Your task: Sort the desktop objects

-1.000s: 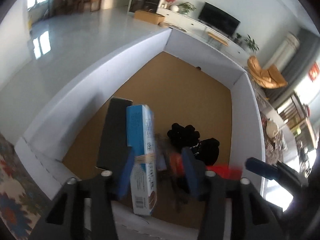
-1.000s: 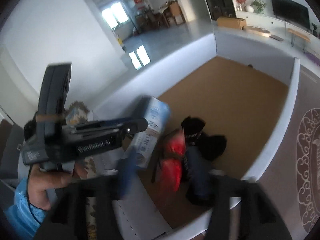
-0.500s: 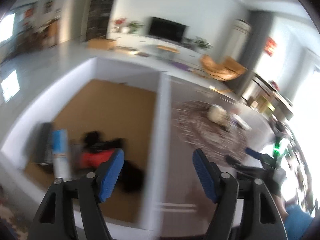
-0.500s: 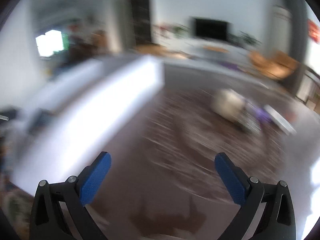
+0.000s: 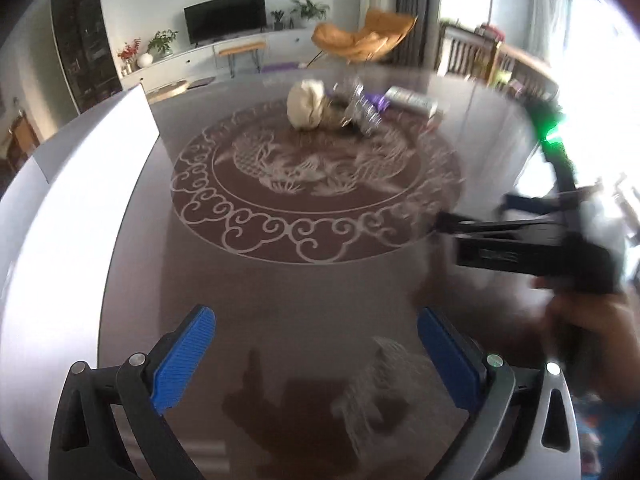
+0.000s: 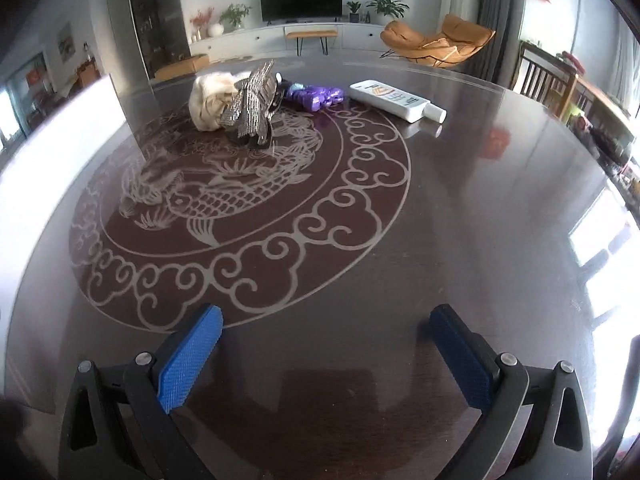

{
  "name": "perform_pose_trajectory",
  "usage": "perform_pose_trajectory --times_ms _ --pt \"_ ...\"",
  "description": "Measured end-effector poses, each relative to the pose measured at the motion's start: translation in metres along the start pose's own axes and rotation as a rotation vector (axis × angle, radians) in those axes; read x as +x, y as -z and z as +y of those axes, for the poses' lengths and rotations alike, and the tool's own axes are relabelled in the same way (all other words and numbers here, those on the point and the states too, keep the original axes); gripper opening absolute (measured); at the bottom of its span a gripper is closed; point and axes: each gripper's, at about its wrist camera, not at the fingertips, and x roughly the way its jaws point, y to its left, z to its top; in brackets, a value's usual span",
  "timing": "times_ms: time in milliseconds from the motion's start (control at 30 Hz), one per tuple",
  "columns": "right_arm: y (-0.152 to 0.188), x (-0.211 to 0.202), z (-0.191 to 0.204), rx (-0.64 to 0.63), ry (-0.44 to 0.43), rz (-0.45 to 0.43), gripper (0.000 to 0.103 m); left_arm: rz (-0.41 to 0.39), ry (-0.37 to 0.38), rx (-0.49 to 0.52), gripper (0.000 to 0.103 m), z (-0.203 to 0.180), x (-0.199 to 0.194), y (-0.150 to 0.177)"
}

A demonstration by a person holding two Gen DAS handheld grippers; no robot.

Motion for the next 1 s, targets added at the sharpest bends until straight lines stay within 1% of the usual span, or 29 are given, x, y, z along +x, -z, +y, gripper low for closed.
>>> perform_pose_trajectory --times_ms 33,67,133,167,267,367,467,933,1000 --pt "0.0 -0.001 0.002 0.002 -0.002 0.0 0.103 0.018 -0.041 0.003 0.103 0.0 0.013 -0.003" --pt "0.0 0.0 0.002 0.002 -0.002 0.0 0.103 0.032 -0.065 0.003 0.103 0.002 0.022 -0.004" --pt "-0.001 0.0 0.002 0.002 -0.002 0.0 0.103 0.072 -0.096 -0.01 0.103 0.006 0.04 -0.008" --pt "0.0 -0.001 0.002 0.002 -0.002 -0.001 0.103 0.057 -0.067 -0.035 0.103 0.01 0.043 -0.01" --pt "-0.001 0.0 0.002 0.002 -0.002 -0.001 0.103 0.055 -0.015 -0.113 0.103 0.023 0.054 -0.015" --pt "0.0 0.0 0.002 0.002 -0.002 -0.001 0.103 0.02 -0.023 -0.115 0.103 0.026 0.06 -0.021" --pt "0.0 0.0 0.002 0.002 -0.002 -0.001 0.103 0.016 -0.025 -0.12 0.103 0.026 0.066 -0.029" --pt "0.0 0.001 0.002 0.001 -0.003 -0.001 0.103 0.007 -0.033 -0.131 0.103 0.027 0.071 -0.029" --pt "-0.005 0.005 0.002 -0.02 -0.017 0.0 0.103 0.007 -0.033 -0.131 0.103 0.027 0.071 -0.029"
